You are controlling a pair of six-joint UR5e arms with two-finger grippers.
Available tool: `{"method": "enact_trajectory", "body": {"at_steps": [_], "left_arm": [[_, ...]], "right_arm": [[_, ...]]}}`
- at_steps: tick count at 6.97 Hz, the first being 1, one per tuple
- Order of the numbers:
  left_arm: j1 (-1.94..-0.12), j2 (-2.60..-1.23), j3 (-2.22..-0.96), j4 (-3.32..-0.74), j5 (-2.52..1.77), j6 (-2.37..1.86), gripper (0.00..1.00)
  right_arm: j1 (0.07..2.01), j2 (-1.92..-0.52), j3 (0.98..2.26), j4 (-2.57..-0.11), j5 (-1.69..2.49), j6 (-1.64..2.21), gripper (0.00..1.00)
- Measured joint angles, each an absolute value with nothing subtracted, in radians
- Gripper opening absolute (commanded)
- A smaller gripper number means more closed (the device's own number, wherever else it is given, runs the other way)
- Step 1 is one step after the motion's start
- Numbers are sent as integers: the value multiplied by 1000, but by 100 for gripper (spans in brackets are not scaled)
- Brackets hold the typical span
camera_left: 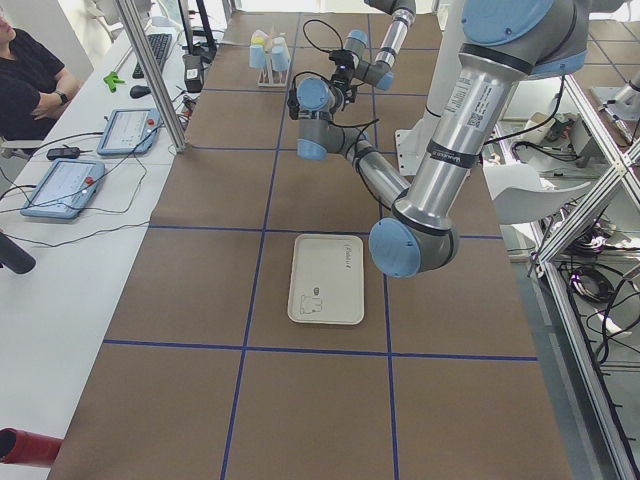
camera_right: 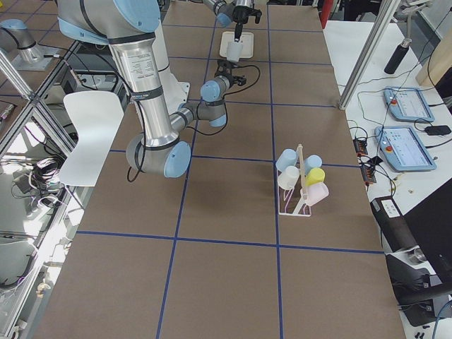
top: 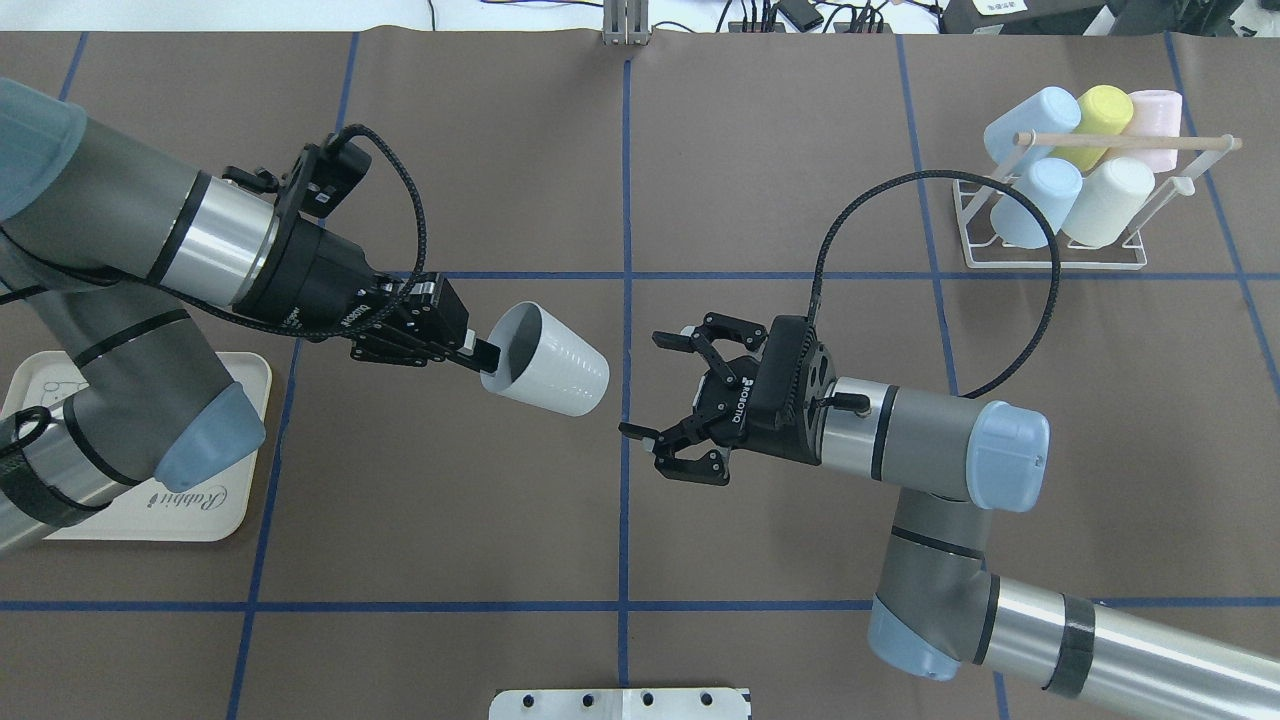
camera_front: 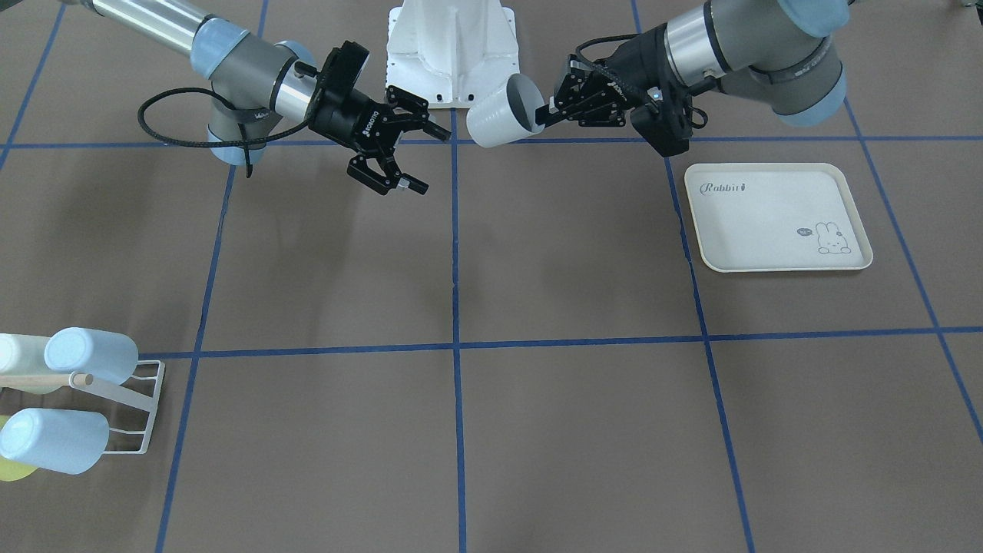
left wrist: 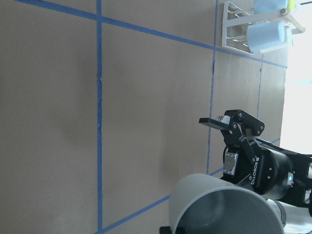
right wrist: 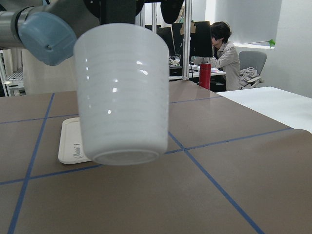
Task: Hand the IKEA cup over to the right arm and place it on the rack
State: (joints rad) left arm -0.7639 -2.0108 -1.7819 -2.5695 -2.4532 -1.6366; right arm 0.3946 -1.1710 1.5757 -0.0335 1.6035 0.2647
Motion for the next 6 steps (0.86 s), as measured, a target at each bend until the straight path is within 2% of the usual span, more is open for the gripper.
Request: {"method": "enact_trajectory", "body": {"at_steps": [6], "left_arm": [[-725, -2087, -1695, -2570, -2438, -1638, 0]], "right_arm": [[384, -1157, 1575, -32, 1603, 249, 98]]}}
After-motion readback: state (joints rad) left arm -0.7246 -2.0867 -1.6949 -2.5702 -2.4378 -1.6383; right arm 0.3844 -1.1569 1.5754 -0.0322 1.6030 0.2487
